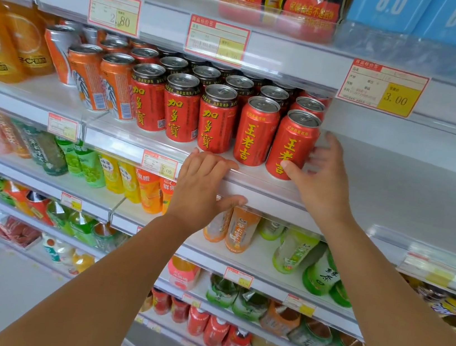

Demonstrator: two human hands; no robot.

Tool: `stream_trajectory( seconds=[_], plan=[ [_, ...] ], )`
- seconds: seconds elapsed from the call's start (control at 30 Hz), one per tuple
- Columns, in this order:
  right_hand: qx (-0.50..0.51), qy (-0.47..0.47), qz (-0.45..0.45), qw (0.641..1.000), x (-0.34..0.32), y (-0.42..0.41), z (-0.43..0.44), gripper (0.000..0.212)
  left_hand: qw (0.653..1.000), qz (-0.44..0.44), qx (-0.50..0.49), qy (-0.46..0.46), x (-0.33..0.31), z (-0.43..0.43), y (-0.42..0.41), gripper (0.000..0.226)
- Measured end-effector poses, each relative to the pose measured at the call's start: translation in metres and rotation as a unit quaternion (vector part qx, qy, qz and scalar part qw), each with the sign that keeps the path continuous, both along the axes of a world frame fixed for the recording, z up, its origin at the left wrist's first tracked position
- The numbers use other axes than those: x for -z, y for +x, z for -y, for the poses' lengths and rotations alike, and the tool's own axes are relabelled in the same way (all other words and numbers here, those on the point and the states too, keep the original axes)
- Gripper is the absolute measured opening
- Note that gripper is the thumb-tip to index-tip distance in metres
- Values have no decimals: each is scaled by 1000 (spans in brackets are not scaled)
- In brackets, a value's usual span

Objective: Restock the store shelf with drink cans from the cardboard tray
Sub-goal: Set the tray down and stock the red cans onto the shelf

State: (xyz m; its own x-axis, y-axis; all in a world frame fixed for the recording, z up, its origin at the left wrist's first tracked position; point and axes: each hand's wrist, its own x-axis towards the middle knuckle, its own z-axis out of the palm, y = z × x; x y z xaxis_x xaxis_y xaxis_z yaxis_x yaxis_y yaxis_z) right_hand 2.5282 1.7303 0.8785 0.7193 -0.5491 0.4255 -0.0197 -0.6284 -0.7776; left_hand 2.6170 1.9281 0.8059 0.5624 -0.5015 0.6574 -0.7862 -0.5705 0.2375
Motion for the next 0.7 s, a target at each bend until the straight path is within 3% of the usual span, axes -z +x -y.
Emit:
stream_trajectory(
  seconds=[0.1, 0.2, 0.3, 0.37, 0.43, 0.53, 0.7],
  plan=[
    [19, -38, 175, 984, 4, -22, -21, 62, 996, -35, 41, -71, -5, -7, -10, 66],
    [-66, -48, 225, 971, 27, -48, -58, 47, 990, -42, 38, -128, 6, -36, -33, 60],
    [-186, 2, 122, 975, 78, -65, -103, 51, 983, -145, -10, -114, 59, -94, -59, 51],
    [-243, 44, 16, 969, 122, -70, -128, 48, 961, -249, -82, -93, 109, -136, -77, 49],
    [-276, 74, -103, 953, 173, -71, -151, 44, 909, -376, -169, -65, 165, -173, -98, 48],
    [-316, 53, -268, 908, 267, -73, -180, 44, 799, -540, -265, -6, 255, -219, -136, 38],
    [-368, -2, -460, 808, 438, -74, -223, 42, 664, -674, -323, 22, 404, -265, -210, 44]
  ],
)
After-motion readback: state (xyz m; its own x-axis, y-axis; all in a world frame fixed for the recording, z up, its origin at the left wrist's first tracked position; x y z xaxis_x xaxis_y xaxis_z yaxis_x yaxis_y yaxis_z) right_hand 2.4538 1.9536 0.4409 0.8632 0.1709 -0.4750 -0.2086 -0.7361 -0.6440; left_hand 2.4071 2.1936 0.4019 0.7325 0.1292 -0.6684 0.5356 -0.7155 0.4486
